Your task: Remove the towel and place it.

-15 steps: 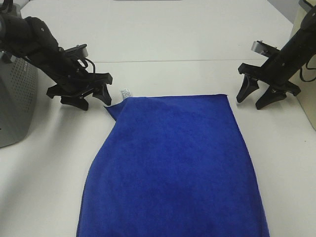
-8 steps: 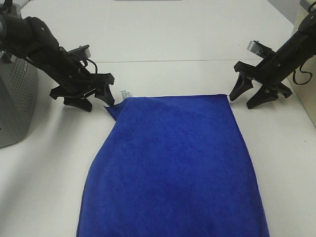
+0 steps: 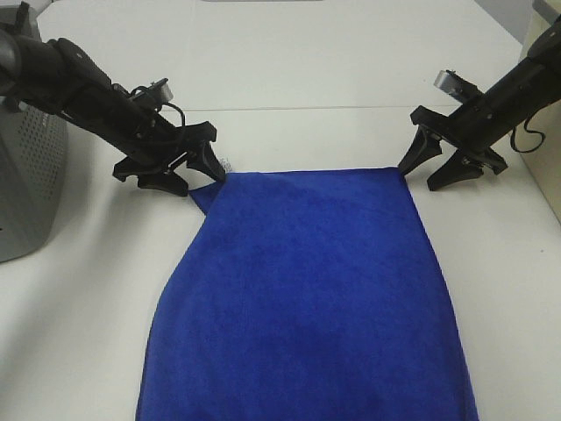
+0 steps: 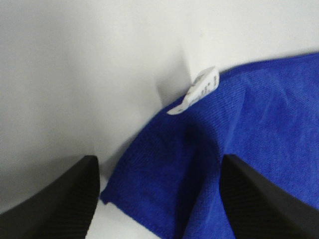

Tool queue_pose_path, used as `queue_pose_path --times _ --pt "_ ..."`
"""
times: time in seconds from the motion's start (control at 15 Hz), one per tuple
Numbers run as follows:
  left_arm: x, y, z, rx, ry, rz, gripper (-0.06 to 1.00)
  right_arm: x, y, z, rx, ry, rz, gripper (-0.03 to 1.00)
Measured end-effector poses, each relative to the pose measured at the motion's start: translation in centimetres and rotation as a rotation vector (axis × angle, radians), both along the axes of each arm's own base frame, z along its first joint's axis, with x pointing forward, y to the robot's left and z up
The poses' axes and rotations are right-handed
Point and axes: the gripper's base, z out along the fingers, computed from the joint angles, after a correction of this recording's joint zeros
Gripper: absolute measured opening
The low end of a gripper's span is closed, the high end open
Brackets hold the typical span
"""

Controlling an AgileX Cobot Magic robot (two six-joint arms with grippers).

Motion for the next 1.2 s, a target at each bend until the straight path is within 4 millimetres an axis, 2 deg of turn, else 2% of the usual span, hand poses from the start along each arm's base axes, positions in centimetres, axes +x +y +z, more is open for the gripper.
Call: queue_pose_path --times 0.2,0.33,0.53,0.67,0.8,0.93,1.2 --pt "0.5 -2.1 -0.2 -0.025 -0.019 -0.026 0.63 0.2 1.1 -1.0 0.069 0.010 -0.007 0.61" --pt "0.6 -3.2 -0.2 -0.027 -0.031 -0.049 0.63 0.2 2.9 -1.4 0.089 0.009 0.026 0.61" --pt "0.6 -3.2 -0.4 -0.013 -0.033 -0.062 0.56 0.3 3.8 -1.6 0.101 0.009 0.030 0.57" --pt "0.6 -3.1 -0.6 0.012 -0.040 -0.077 0.45 0.4 3.8 -1.9 0.093 0.003 0.024 0.47" --pt "0.6 -2.9 -0.8 0.033 -0.048 -0.085 0.25 0.5 3.6 -2.2 0.070 -0.014 0.019 0.26" --pt "0.6 -2.9 -1.1 0.049 -0.063 -0.109 0.01 0.6 3.5 -2.5 0.061 -0.020 0.011 0.01" --pt "0.6 -2.9 -1.1 0.058 -0.075 -0.131 0.00 0.7 3.5 -2.4 0.059 -0.025 0.010 0.01"
